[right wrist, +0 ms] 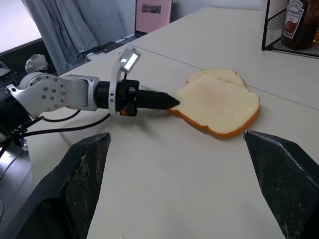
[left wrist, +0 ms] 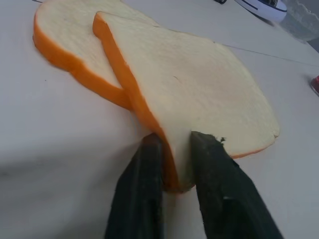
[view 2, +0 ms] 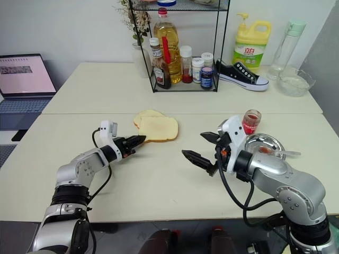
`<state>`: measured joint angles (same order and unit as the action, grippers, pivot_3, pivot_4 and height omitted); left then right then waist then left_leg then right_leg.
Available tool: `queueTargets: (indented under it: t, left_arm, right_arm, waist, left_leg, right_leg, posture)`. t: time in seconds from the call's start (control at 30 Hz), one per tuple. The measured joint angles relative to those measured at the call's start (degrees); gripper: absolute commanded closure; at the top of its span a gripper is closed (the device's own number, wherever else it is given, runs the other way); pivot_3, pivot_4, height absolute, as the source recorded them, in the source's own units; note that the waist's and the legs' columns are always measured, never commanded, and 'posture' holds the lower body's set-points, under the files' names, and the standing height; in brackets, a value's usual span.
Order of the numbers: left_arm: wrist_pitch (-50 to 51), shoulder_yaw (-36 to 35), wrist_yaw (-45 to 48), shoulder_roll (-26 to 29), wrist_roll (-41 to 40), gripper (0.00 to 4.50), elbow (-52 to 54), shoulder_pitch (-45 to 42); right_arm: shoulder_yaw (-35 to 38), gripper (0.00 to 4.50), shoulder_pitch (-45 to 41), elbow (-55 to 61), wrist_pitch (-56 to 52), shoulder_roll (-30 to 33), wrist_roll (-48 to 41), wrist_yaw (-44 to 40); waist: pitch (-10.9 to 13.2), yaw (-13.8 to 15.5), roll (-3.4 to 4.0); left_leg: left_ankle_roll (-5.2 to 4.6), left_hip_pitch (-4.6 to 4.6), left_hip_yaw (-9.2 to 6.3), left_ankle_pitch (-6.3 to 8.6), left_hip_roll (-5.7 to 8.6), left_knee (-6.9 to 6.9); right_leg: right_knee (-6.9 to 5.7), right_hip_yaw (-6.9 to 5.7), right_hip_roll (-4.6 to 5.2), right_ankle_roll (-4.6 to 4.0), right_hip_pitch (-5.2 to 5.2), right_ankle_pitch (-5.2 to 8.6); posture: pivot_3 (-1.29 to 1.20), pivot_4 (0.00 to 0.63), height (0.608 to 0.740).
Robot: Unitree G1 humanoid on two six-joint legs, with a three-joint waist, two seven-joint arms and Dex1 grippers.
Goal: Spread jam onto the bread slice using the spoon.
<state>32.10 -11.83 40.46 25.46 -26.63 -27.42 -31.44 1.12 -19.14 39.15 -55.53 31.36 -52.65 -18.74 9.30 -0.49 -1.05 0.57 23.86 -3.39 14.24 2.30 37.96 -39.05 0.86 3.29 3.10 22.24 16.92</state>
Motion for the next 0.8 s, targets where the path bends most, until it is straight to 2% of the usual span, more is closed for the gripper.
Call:
queueTargets:
  t: [0.03,0.23,0.4,0.53,0.67,0.8]
  left_arm:
    - [-0.03,0.0,-0.03,-0.03,0.01,4.47,0.0,-0.01]
    - [1.73,0.08,0.25,0.3,-0.06,4.47,2.22,0.01]
    - [8.16,1.64,4.38,2.88,-2.88,4.47,13.54,0.08]
    - [17.08,2.52,6.99,3.6,-9.58,4.47,22.82,-1.05]
    - [25.74,5.78,9.52,3.97,-16.22,4.47,32.13,-1.83]
    - [27.62,9.15,11.63,4.18,-17.39,4.47,34.06,0.52]
  right_arm:
    - [-0.02,0.0,0.0,0.09,0.0,0.0,-0.23,-0.14]
    - [-0.05,0.0,0.22,1.45,0.03,-0.24,-2.73,-1.17]
    - [0.87,0.0,1.34,1.43,0.27,0.99,-2.39,-1.09]
    - [5.12,0.0,6.12,1.71,1.29,5.08,-1.12,-1.43]
    - [11.85,0.0,15.19,3.63,1.63,9.91,-0.39,-2.86]
    - [15.49,0.0,19.48,6.01,2.44,10.57,-0.49,-3.17]
  waist:
    - [0.0,0.0,0.0]
    - [0.0,0.0,0.0]
    - [0.0,0.07,0.0]
    - [0.0,0.31,-0.01]
    - [0.0,0.24,-0.01]
    - [-0.03,-0.63,0.06]
  left_leg:
    - [0.0,0.0,0.0,0.0,0.0,0.0]
    - [0.0,0.01,-0.01,0.0,0.0,0.0]
    - [0.0,0.03,-0.04,0.0,0.01,0.0]
    - [0.0,0.04,-0.06,0.0,0.01,0.0]
    - [0.0,0.01,-0.03,0.0,-0.01,-0.01]
    - [0.0,-0.08,-0.07,0.0,-0.1,-0.07]
  right_leg:
    - [0.0,0.0,0.0,0.0,0.0,0.0]
    - [0.0,0.01,0.0,0.0,0.0,0.0]
    - [0.03,0.07,0.03,0.0,-0.02,0.0]
    - [0.05,0.05,0.04,0.0,-0.05,0.0]
    - [0.05,0.08,0.01,0.0,-0.1,0.0]
    - [0.03,0.07,-0.1,-0.05,-0.15,0.03]
  posture:
    - [0.0,0.15,0.74]
    - [0.0,0.15,0.74]
    - [0.0,0.15,0.74]
    - [0.0,0.15,0.74]
    - [0.0,0.15,0.74]
    - [0.0,0.15,0.74]
